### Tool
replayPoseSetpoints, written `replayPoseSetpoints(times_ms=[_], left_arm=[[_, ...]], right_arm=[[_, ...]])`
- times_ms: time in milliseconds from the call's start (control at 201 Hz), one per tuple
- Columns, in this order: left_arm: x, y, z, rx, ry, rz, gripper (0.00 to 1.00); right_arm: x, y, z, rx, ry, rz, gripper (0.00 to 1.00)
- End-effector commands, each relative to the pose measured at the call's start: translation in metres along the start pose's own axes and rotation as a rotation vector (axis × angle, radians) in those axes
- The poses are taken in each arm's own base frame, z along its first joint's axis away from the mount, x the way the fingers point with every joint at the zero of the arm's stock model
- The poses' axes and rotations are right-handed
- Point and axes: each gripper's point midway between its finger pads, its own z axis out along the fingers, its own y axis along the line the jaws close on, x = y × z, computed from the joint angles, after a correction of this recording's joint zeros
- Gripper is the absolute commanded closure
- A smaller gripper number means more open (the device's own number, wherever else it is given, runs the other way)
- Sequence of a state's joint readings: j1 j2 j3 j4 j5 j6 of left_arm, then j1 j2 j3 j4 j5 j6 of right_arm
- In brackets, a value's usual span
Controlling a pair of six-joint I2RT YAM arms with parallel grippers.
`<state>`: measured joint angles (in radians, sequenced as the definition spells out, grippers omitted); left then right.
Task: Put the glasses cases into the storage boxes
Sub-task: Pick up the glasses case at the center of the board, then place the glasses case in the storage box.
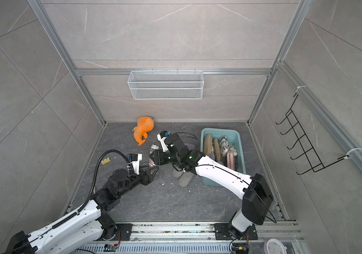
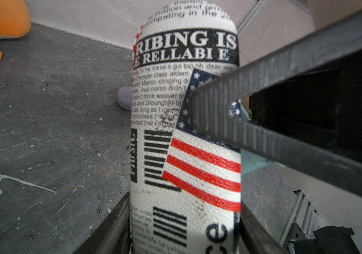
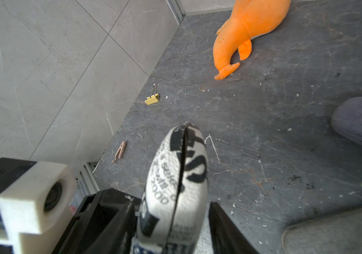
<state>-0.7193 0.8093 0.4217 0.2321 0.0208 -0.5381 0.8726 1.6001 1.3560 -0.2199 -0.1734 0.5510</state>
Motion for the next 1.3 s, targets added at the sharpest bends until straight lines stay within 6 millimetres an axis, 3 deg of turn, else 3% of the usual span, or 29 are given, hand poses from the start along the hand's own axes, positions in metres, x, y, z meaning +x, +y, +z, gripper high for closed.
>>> replayPoseSetpoints(times_ms=[0,75,120,160,264,424,573,768,1027,1187,1291], left_arm=[[-0.035,-0.021,-0.007,0.064,-0.109,0.003,0.42],[-0.034,-0.019,-0.006,0.054,-0.102,-0.004,0.37],[-0.033,-0.018,-0.005,0.048,-0.090,-0.006,0.20],[-0.031,-0.016,-0.006,0.033,-0.077,-0.005,0.12],[-0.022,-0.007,-0.011,0.002,-0.056,-0.013,0.04],[-0.013,0.013,-0.033,-0.090,-0.069,-0.032,0.03],[-0.002,0.070,-0.061,-0.405,-0.083,-0.137,0.03],[0.020,0.097,-0.067,-0.555,-0.025,-0.196,0.03],[0.032,0.111,-0.070,-0.646,0.018,-0.226,0.04],[0.021,0.109,-0.070,-0.645,-0.024,-0.215,0.04],[0.020,0.108,-0.069,-0.647,-0.013,-0.207,0.04]], right_arm=[[-0.014,0.018,0.001,-0.056,-0.038,0.005,0.56],[-0.015,0.020,0.001,-0.064,-0.040,0.012,0.63],[-0.016,0.021,0.000,-0.059,-0.045,0.010,0.65],[-0.018,0.019,-0.002,-0.046,-0.053,0.005,0.66],[-0.026,0.011,-0.008,0.009,-0.089,-0.004,0.69],[-0.040,0.005,-0.015,0.085,-0.112,-0.057,0.69],[-0.050,-0.003,-0.022,0.144,-0.101,-0.107,0.71],[-0.058,-0.029,-0.049,0.252,-0.112,-0.131,0.71],[-0.058,-0.076,-0.119,0.410,-0.127,-0.119,0.72],[-0.051,-0.104,-0.165,0.514,-0.127,-0.096,0.72],[-0.043,-0.135,-0.196,0.637,-0.120,-0.051,0.72]])
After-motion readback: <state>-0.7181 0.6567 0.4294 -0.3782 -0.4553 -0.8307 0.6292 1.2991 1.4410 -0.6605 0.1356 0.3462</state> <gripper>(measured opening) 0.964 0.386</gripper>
